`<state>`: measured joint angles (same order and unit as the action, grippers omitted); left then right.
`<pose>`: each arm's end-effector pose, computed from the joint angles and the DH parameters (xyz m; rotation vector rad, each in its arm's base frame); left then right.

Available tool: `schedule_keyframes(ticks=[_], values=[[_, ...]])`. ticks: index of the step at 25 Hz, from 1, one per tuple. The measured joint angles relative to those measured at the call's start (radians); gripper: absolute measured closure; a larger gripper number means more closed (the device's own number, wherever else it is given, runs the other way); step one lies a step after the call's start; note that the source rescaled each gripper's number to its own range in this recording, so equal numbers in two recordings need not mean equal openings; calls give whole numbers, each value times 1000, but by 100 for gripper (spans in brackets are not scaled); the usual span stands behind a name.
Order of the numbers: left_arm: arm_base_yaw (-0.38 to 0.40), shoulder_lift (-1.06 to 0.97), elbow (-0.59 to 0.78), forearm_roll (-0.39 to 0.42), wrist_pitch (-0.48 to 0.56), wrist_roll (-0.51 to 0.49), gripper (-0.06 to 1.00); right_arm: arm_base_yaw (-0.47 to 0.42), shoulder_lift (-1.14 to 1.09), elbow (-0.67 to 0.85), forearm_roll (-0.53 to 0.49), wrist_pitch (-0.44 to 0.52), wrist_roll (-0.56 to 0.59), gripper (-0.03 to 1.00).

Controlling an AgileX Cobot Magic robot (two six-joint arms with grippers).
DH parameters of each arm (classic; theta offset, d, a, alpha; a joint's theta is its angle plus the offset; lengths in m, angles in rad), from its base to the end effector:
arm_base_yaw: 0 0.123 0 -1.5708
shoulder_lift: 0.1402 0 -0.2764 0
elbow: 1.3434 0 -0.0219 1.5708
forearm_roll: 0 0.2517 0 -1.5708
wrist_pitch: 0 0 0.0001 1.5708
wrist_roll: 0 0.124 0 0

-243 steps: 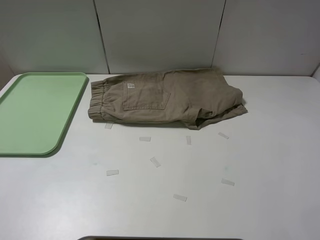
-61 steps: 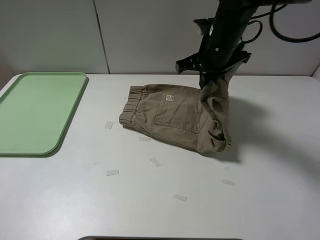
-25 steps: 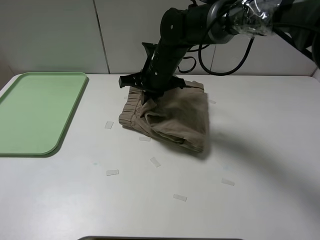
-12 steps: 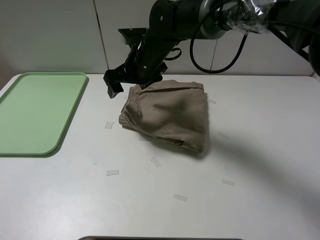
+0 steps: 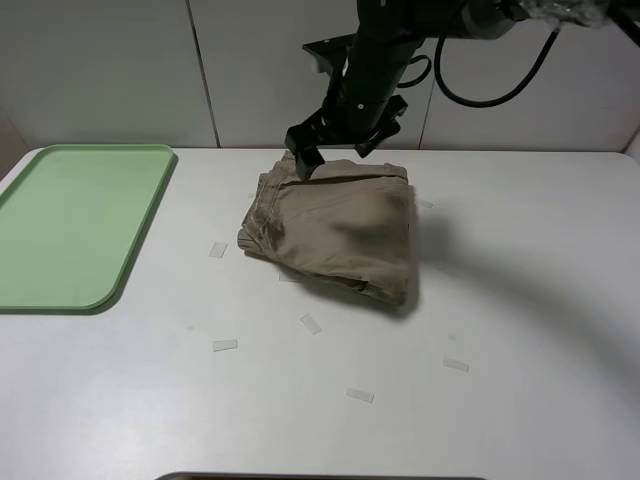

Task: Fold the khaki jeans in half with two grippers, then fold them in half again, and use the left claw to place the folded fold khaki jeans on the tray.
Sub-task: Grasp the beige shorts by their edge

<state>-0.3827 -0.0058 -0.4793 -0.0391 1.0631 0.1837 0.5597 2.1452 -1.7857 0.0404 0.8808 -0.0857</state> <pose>0.0310 -0.0170 0.2563 0.5786 1.9826 -0.1698 0.4044 0.2579 0.1719 -0.8435 2.6050 0.1850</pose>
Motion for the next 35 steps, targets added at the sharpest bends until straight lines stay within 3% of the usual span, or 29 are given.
schedule_keyframes(ticks=[4, 9, 15, 24, 30, 35], values=[[0, 0, 0, 0, 0, 0, 11, -63, -57, 61, -16, 21, 28, -3], [0, 0, 0, 0, 0, 0, 11, -186, -186, 253, -9, -39, 33, -3], [0, 0, 0, 0, 0, 0, 11, -387, -397, 561, 29, -134, 36, -3], [0, 0, 0, 0, 0, 0, 11, -670, -812, 900, 40, -184, 20, -3], [0, 0, 0, 0, 0, 0, 11, -753, -1114, 1037, 40, -195, 16, -3], [0, 0, 0, 0, 0, 0, 11, -753, -1347, 1104, 35, -130, 14, -3]])
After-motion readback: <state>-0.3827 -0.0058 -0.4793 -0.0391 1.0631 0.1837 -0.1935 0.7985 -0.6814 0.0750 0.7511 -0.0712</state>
